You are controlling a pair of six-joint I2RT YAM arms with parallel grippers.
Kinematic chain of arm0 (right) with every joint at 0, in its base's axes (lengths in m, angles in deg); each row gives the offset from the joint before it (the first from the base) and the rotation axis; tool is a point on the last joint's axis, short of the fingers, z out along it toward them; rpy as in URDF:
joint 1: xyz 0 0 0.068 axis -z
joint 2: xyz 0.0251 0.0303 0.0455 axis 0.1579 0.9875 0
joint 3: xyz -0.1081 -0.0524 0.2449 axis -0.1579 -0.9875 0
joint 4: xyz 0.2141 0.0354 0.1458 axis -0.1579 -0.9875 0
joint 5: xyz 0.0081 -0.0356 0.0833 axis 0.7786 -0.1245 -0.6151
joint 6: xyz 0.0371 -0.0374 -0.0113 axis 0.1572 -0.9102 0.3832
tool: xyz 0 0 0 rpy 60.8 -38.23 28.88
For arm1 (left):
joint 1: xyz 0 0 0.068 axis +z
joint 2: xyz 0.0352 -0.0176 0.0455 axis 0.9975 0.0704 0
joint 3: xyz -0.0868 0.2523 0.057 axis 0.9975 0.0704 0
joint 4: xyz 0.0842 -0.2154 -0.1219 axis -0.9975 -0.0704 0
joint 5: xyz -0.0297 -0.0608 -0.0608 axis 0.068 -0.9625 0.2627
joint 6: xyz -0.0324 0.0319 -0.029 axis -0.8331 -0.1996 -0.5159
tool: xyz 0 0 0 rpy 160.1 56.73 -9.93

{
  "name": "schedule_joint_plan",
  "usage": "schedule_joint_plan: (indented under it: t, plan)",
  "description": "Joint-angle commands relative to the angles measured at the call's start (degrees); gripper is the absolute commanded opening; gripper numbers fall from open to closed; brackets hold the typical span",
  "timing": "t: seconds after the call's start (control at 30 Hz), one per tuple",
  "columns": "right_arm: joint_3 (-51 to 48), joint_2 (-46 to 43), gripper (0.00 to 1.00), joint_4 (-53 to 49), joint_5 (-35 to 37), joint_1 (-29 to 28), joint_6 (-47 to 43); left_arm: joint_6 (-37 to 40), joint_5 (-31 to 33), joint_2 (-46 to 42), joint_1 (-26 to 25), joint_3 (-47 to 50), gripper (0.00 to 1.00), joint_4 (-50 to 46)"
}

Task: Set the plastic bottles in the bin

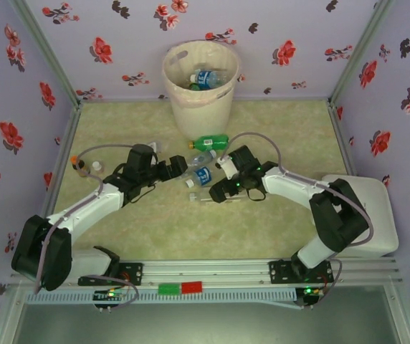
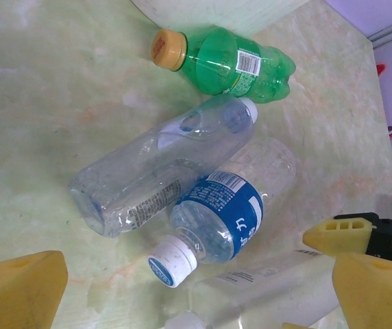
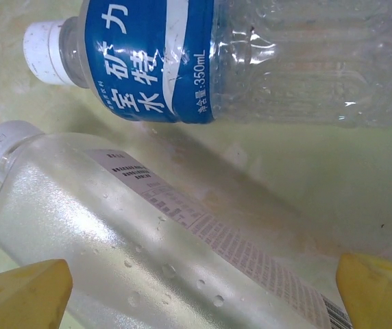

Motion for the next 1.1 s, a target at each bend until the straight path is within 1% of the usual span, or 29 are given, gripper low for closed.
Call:
schedule_joint_plan:
  t: [0.0,0.07,0.13,0.23,0.5,0.63,0.73,0.77,0.9,1.07]
  plan:
    - [-0.54,-1.27,1.00,-5.31,1.21,-2.01,-0.34,1.91,0.61,-0.99,0.20,-0.41,1.00,-0.76]
    - [-1.18,-2.50,1.00,-6.10,2.27,-3.65,0.14,1.88,0.62,-1.06,0.20,-0.25,0.99,-0.52]
    - [-1.53,-4.07,0.99,-5.82,5.90,-6.63,0.67,1.62,0.62,-1.10,0.20,0.02,0.99,-0.16]
    - [0.81,-3.56,1.00,-9.38,8.11,-8.78,2.15,1.29,0.63,-1.36,0.14,0.59,1.00,0.02]
    - [2.98,1.94,1.00,-13.34,17.39,-17.83,3.56,1.01,1.45,-3.20,0.29,1.82,1.00,0.07]
    - [5.83,5.76,0.99,-15.63,23.81,-21.31,2.96,1.03,1.94,-4.10,0.51,2.57,0.99,0.11]
    - [8.48,8.67,0.93,-17.68,25.86,-22.77,2.20,1.40,2.12,-4.51,0.88,2.80,1.00,-0.30]
    - [9.26,9.59,0.89,-18.20,26.26,-23.28,1.89,1.53,2.20,-4.71,1.12,2.97,0.99,-0.41]
    - [11.52,11.99,0.72,-20.03,28.27,-24.98,0.80,1.41,3.22,-5.64,1.87,3.81,1.00,-0.17]
    - [11.21,11.47,0.54,-19.90,26.37,-25.17,0.07,0.74,4.72,-7.58,2.64,6.10,1.00,1.47]
